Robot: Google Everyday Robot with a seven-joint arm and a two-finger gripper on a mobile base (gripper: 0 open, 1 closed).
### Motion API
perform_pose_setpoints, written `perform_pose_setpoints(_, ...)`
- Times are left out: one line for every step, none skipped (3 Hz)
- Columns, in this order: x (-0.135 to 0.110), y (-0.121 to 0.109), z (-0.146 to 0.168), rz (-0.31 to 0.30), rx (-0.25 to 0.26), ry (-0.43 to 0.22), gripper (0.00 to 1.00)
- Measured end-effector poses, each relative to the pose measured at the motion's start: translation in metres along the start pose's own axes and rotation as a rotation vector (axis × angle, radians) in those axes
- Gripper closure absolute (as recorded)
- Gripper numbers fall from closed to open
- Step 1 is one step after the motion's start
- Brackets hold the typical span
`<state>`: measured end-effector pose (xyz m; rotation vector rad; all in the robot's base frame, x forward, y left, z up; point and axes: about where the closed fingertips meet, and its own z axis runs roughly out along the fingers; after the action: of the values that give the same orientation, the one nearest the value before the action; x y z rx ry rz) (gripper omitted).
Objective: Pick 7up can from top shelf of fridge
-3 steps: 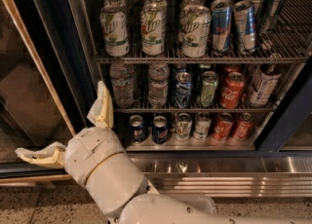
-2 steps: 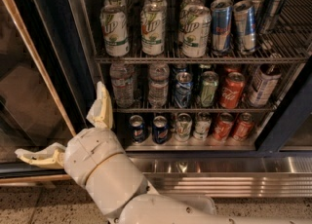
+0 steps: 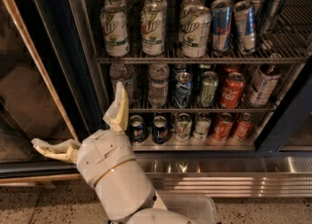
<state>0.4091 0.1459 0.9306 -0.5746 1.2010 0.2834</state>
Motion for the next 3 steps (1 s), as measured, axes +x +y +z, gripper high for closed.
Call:
perform_pose_setpoints(-0.0037,-0.028,-0.0062,-0.022,0.095,0.005,0.0)
perform_pose_setpoints(-0.0033,-0.0304,-0.0072,-0.024,0.103,0.006,0.0)
perform_pose_setpoints(0.0004,-0.0292,-0.0096,-0.021,0.117,0.007,0.0)
